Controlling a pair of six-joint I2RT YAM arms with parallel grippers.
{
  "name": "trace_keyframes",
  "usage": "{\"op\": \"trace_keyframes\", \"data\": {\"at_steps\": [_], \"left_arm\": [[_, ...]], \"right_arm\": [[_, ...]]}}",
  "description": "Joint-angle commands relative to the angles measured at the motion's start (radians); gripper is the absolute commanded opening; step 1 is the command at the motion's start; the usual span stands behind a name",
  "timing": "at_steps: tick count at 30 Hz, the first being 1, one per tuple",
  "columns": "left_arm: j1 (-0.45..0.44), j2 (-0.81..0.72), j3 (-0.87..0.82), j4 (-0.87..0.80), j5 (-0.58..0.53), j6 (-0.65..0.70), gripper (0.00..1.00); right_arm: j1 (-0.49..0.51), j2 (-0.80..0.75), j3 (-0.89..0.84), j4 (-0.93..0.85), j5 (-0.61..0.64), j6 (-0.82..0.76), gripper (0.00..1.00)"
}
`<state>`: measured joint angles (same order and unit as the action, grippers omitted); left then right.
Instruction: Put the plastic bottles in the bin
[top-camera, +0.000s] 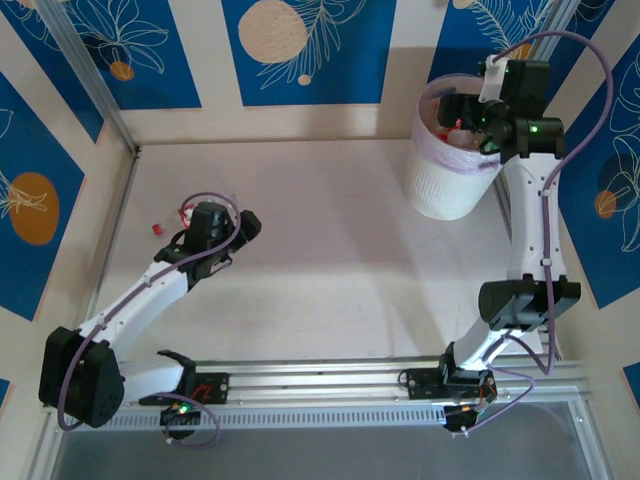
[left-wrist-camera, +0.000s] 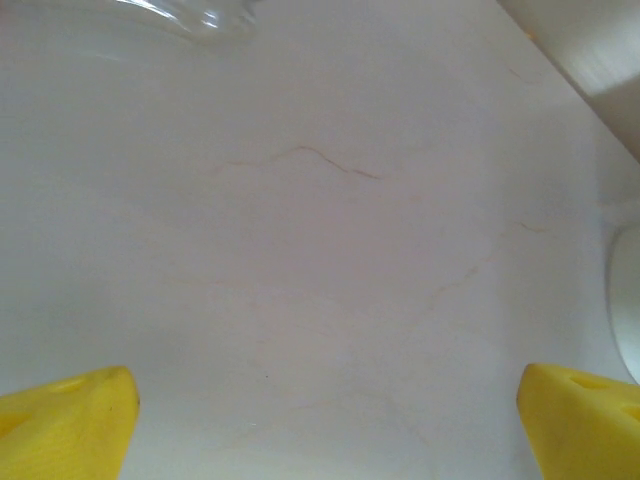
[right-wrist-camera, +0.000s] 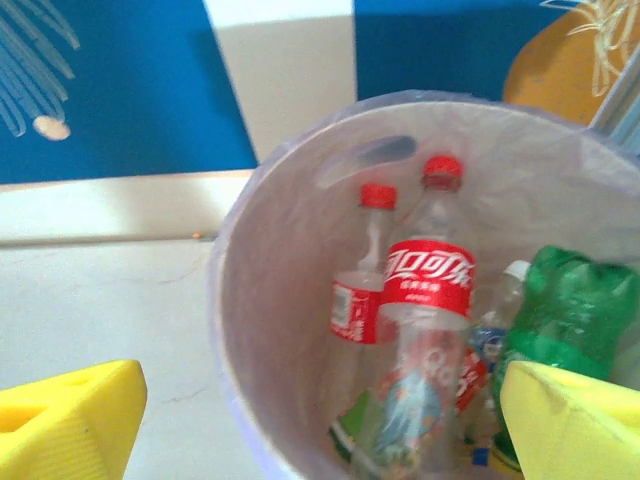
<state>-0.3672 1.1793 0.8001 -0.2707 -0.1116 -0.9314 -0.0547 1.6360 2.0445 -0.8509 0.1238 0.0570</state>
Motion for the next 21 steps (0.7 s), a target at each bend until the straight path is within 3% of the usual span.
{"op": "trace_keyframes", "data": {"at_steps": [1,4,9,14,17,21], "left_arm": [[0.047,0.000,0.059,-0.076,-0.050,0.060,0.97],[0.098,0.026,0.116,-0.105,-0.050,0.204,0.97],[0.187,0.193,0.359,-0.311,-0.113,0.515,1.00],[0.207,0.358,0.498,-0.311,-0.085,0.814,1.00],[0.219,0.469,0.568,-0.317,-0.145,0.932,1.00],[0.256,0.589,0.628,-0.315,-0.144,1.013,1.00]], "right_arm": [[0.035,-0.072,-0.069,0.027,-0.038,0.004,0.92],[0.076,-0.136,-0.152,0.032,-0.045,0.008,0.91],[0.117,-0.249,-0.319,0.058,-0.071,0.043,0.91],[0.132,-0.362,-0.469,0.070,-0.117,0.097,0.91],[0.155,-0.404,-0.521,0.050,-0.123,0.108,0.91],[0.166,-0.460,-0.610,0.030,-0.144,0.139,0.90]]}}
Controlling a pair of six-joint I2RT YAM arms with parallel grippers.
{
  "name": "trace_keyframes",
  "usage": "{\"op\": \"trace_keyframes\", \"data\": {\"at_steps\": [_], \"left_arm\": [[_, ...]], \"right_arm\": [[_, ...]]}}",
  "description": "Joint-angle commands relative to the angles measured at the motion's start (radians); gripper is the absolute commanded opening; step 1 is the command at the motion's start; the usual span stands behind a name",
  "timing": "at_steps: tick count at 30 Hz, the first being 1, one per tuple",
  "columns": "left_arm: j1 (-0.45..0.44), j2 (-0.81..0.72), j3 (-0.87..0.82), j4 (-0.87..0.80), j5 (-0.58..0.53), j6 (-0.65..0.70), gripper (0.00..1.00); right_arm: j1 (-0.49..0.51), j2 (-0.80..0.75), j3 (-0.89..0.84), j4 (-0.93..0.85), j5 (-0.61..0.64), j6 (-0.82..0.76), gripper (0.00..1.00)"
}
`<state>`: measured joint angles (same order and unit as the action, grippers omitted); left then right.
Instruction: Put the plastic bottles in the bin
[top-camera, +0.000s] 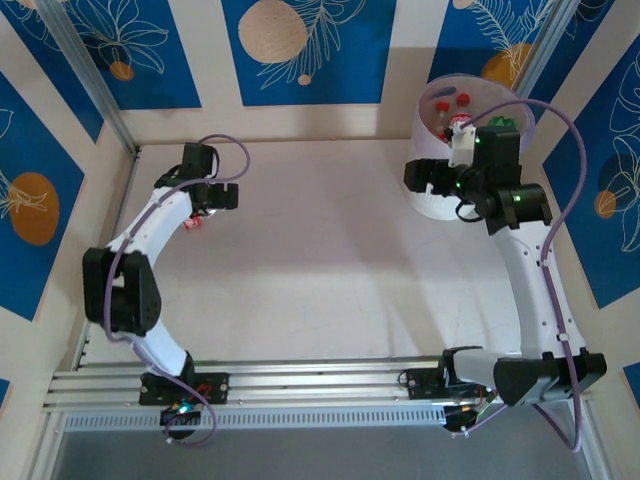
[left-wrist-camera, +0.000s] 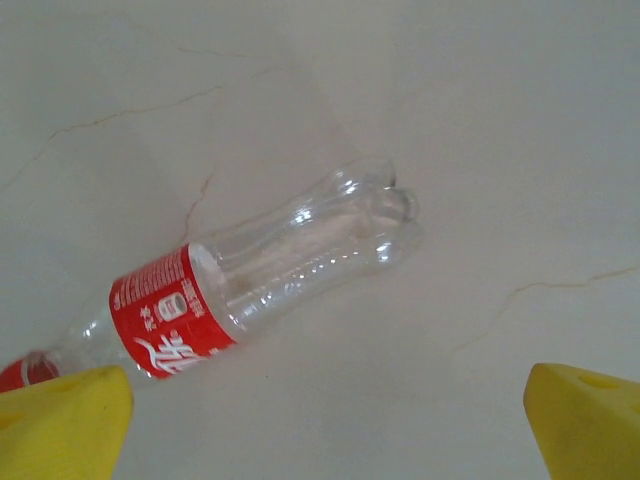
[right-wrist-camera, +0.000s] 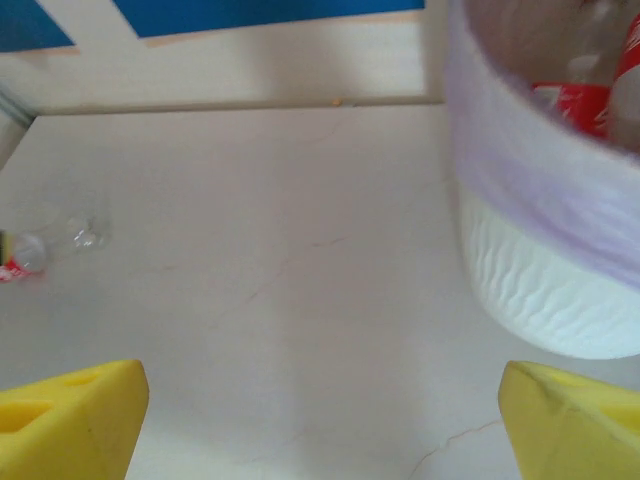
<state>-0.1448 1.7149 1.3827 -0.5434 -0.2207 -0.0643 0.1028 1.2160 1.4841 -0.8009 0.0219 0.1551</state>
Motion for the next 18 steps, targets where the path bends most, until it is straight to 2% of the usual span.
{"op": "trace_keyframes", "data": {"at_steps": [1,5,10,18], "left_arm": [[0.040,0.082,0.054,-0.039,-0.046,0.162,1.00],[0.061,0.164,0.061,0.005,-0.095,0.194,1.00],[0.104,0.244,0.102,0.014,-0.054,0.193,1.00],[0.109,0.346,0.183,-0.016,-0.048,0.223,1.00]], "right_arm": [[0.011,-0.058,-0.080,-0.023,-0.044,0.050,0.90],[0.012,-0.110,-0.150,-0.049,-0.048,0.065,0.89],[0.011,-0.125,-0.162,-0.081,-0.027,0.049,0.89],[0.013,-0.115,-0.178,-0.068,-0.038,0.056,0.88]]}}
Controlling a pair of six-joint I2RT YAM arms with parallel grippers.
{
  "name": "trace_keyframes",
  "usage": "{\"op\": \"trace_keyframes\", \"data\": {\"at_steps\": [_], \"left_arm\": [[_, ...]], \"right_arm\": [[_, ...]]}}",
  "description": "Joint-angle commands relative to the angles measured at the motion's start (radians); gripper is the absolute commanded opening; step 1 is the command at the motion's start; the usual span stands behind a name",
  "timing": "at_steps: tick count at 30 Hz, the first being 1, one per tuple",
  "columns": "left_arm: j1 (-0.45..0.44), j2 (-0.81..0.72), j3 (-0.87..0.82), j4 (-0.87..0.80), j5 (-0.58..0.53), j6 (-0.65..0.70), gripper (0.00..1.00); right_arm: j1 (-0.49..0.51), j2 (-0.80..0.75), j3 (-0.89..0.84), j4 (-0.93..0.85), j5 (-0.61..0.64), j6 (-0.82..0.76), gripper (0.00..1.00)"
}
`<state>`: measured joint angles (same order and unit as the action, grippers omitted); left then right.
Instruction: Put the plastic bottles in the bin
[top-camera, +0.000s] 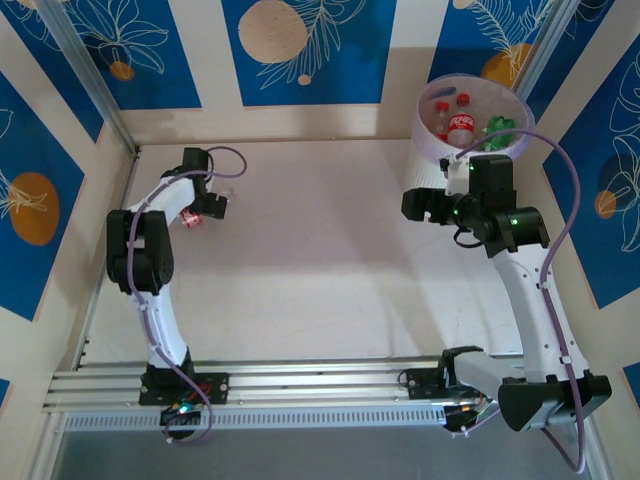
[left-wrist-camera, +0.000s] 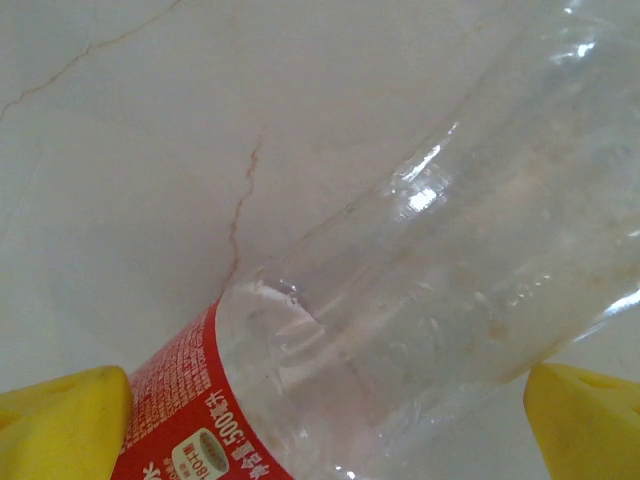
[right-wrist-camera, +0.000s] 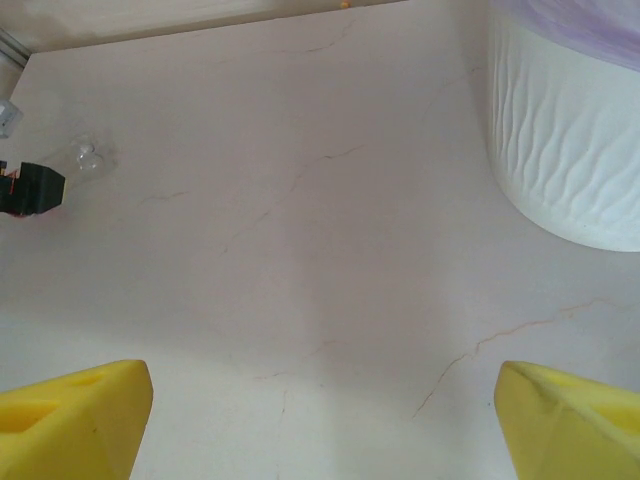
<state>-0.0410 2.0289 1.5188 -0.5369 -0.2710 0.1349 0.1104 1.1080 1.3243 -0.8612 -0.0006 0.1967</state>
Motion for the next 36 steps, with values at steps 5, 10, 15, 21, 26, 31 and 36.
{"op": "trace_keyframes", "data": {"at_steps": [5,10,15,21,26,31,36], "left_arm": [[0.006,0.085,0.106,-0.086,0.008,-0.016,0.94],[0.010,0.139,0.170,-0.146,0.021,-0.060,0.82],[0.011,0.140,0.176,-0.149,0.051,-0.096,0.62],[0.010,0.122,0.165,-0.144,0.070,-0.134,0.55],[0.010,0.175,0.218,-0.188,0.049,-0.135,0.97],[0.010,0.175,0.204,-0.124,0.072,-0.129,1.00],[0.011,0.222,0.285,-0.128,0.099,-0.145,1.00]], "right_arm": [[0.006,-0.005,-0.020,-0.010,-0.013,0.013,0.88],[0.008,-0.007,-0.020,-0.018,-0.012,0.012,0.88],[0.009,-0.007,-0.029,-0.015,-0.020,0.013,0.88],[0.015,-0.002,-0.028,-0.015,-0.025,0.012,0.88],[0.022,0.001,-0.022,-0.020,-0.029,0.012,0.88],[0.026,0.004,-0.021,-0.024,-0.022,0.010,0.88],[0.043,0.008,-0.012,-0.031,-0.009,0.013,0.88]]}}
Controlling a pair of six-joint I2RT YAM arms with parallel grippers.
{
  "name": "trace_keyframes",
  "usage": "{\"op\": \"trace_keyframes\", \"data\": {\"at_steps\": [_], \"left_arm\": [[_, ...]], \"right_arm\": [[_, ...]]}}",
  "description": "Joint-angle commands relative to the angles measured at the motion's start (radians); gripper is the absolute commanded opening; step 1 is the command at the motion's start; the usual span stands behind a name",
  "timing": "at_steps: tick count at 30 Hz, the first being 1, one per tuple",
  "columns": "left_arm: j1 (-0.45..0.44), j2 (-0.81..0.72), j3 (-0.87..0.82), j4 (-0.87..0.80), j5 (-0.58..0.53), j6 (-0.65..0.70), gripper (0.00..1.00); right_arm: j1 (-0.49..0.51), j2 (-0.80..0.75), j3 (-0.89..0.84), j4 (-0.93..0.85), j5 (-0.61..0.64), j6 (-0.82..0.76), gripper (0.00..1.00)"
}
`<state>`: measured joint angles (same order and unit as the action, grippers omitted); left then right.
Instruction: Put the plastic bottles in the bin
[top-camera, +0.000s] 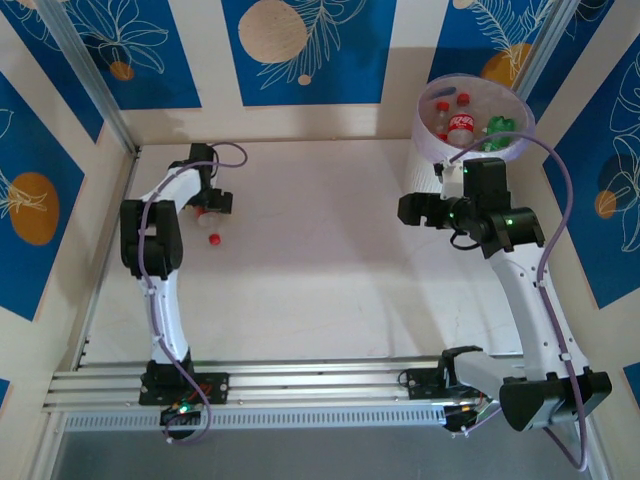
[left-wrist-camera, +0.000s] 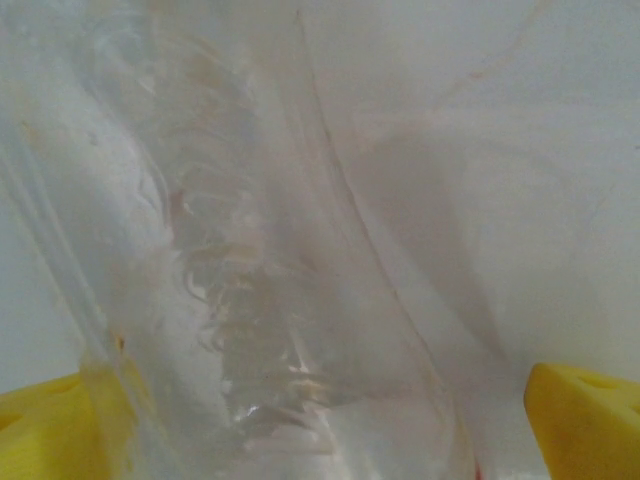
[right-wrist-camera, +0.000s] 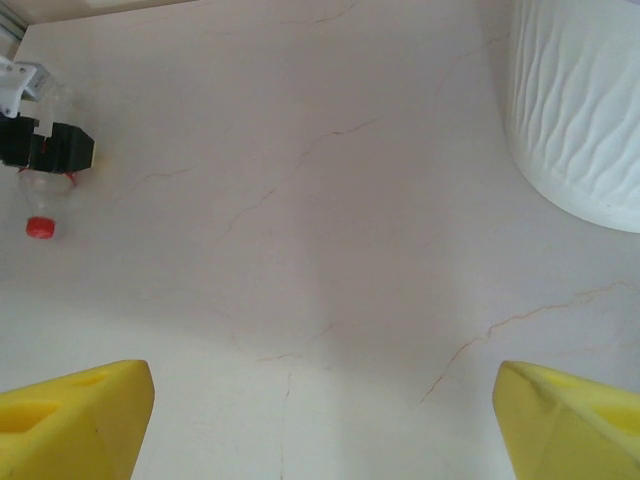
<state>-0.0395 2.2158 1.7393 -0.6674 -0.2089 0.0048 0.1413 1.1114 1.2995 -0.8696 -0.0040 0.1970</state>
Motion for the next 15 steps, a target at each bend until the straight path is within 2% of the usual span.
{"op": "trace_keyframes", "data": {"at_steps": [1,7,10,15], "left_arm": [[0.010,0.051,0.086,-0.001,0.038,-0.025,1.00],[0.015,0.150,0.209,-0.036,0.036,-0.099,0.95],[0.016,0.165,0.225,-0.038,0.055,-0.130,0.85],[0.016,0.125,0.181,-0.014,0.048,-0.161,0.60]], "right_arm": [[0.016,0.005,0.013,-0.023,-0.001,0.013,0.88],[0.025,0.002,0.015,-0.039,0.019,0.011,0.88],[0.026,-0.002,0.014,-0.043,0.025,0.012,0.88],[0.026,-0.003,0.013,-0.040,0.026,0.012,0.88]]}}
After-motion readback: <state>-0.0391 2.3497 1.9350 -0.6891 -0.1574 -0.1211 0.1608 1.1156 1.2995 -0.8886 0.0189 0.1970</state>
